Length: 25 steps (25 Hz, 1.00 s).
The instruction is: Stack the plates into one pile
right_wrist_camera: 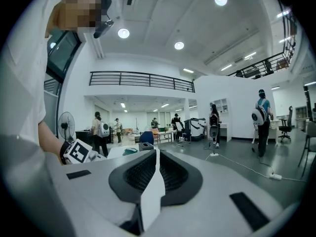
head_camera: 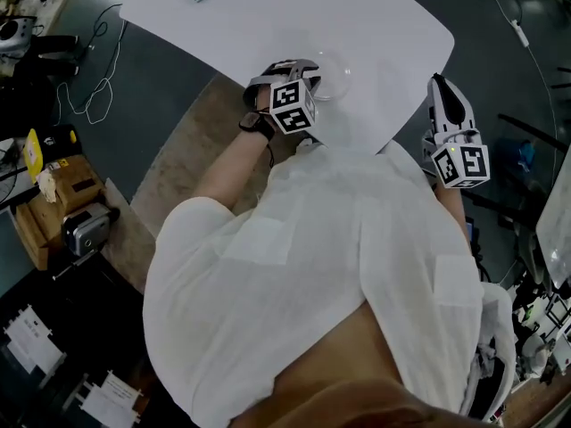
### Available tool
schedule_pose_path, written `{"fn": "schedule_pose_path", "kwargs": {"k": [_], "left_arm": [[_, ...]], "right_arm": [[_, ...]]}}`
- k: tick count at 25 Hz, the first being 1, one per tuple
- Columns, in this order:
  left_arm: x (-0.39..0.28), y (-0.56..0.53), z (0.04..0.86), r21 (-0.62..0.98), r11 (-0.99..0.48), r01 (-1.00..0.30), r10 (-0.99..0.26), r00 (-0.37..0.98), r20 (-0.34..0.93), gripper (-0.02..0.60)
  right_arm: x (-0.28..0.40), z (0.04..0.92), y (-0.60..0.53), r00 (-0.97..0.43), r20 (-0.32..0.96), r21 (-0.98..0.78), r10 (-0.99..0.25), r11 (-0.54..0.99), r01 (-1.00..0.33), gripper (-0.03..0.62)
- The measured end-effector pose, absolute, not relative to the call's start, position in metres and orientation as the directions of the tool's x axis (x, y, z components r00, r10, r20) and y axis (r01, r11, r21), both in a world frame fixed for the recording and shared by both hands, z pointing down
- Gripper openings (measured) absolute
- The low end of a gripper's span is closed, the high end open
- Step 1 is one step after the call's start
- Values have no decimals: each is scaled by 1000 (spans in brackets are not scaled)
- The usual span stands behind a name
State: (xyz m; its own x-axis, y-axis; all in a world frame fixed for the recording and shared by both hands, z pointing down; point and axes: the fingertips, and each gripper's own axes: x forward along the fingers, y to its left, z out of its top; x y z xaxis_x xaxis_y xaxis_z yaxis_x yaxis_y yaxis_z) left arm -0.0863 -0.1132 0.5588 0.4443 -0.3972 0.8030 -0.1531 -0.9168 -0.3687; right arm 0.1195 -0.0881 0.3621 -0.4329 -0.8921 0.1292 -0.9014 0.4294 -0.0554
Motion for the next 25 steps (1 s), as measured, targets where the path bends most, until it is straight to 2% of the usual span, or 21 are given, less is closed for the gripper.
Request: {"fn": "schedule_pose_path", "kwargs": {"k": [3, 6, 11, 16, 25], "left_arm": [[-100, -135, 520, -287, -878, -382, -467, 554, 689, 95], [-112, -155, 476, -224, -814, -535, -568, 654, 501, 92], [-153, -188, 412, -33, -681, -732, -724, 665, 186, 81], [-201, -193, 380, 72, -590, -804, -804, 594, 38, 81], [-215, -195, 342, 25, -576, -817, -817, 576, -7, 60]], "right_arm": [[123, 353, -92, -407, 114, -46, -906, 405, -913, 32], [130, 348, -93, -390, 100, -35, -915, 388, -921, 32], [141, 341, -100, -349, 76, -31, -934, 348, -937, 32], [137, 326, -100, -323, 39, 14, -946, 323, -946, 31], [151, 291, -106, -273, -13, 84, -962, 271, -959, 28]]}}
